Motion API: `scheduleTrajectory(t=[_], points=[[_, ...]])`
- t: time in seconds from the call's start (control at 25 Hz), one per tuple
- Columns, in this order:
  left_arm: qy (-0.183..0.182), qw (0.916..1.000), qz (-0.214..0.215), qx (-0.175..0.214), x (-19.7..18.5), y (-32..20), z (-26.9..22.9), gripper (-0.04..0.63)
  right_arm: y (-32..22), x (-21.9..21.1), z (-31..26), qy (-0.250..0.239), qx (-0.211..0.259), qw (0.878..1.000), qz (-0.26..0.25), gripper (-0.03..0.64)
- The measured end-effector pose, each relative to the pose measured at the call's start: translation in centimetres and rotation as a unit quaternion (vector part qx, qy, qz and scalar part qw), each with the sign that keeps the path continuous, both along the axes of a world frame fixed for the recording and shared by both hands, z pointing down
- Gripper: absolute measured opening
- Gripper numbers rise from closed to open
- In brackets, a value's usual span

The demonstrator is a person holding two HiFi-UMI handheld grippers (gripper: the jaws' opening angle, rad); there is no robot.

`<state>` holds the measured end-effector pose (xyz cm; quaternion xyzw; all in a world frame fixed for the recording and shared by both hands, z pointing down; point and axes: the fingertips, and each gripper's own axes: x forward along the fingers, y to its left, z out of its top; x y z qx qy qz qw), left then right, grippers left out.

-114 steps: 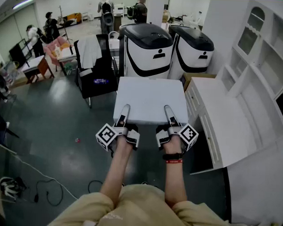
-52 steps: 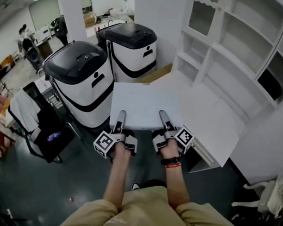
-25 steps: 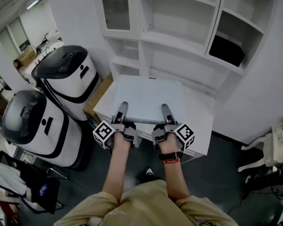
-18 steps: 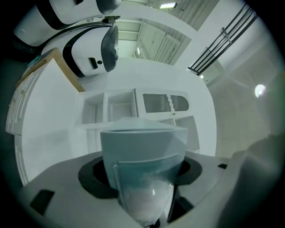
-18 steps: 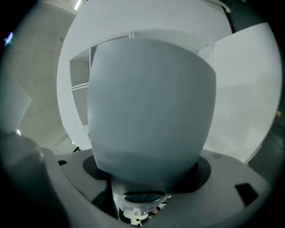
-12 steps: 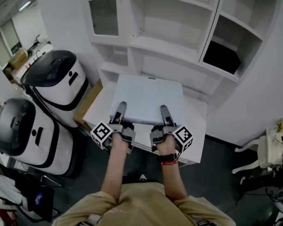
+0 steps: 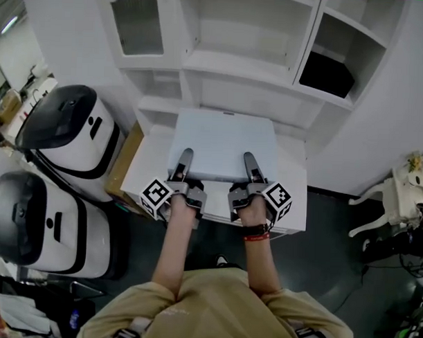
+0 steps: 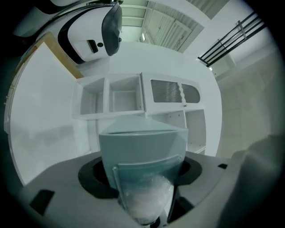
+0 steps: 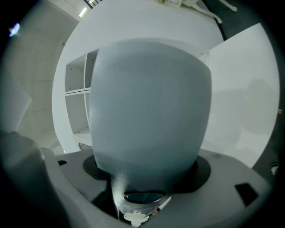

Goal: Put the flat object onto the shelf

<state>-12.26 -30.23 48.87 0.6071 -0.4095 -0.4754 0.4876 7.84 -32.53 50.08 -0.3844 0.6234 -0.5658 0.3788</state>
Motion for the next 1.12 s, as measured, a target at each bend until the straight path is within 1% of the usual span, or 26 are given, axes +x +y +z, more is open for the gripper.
scheduleTrajectory(t=[0.12,0.28,0.44,0.48,0.56,0.64,0.96,1.12], points=[[0.001,0.9998,0.020,-0.002,-0.8,-0.6,-0.2,0.318,0.2,-0.7,-0.4,0.003,-0.002,1.000,0.024,0.351],[0.001,0.9993,0.037,-0.002,-1.8,-1.4,-0.6,0.318,0.1,-1.7,-0.7,0.001,-0.002,0.999,0.040,0.351],[-0.016,0.9986,0.049,-0.004,-2.7,-2.1,-0.5,0.318,-0.1,-2.4,-0.9,0.000,0.005,0.999,0.054,0.351],[-0.014,0.9985,0.052,-0.006,-2.9,-2.2,-0.5,0.318,-0.1,-2.5,-0.9,0.001,0.004,0.998,0.057,0.351],[0.001,0.9984,0.057,-0.006,-2.8,-2.5,-0.8,0.318,-0.2,-2.5,-1.1,0.001,0.001,0.998,0.064,0.351],[0.008,0.9981,0.061,-0.006,-2.7,-2.8,-1.1,0.318,-0.4,-2.4,-1.6,0.002,0.003,0.997,0.071,0.351],[0.009,0.9976,0.068,-0.002,-2.5,-4.0,-3.4,0.318,-1.2,-2.1,-4.3,0.011,0.005,0.996,0.086,0.350],[0.007,0.9976,0.069,-0.009,-2.8,-4.7,-4.8,0.318,-2.1,-2.5,-5.7,0.008,0.006,0.996,0.086,0.350]])
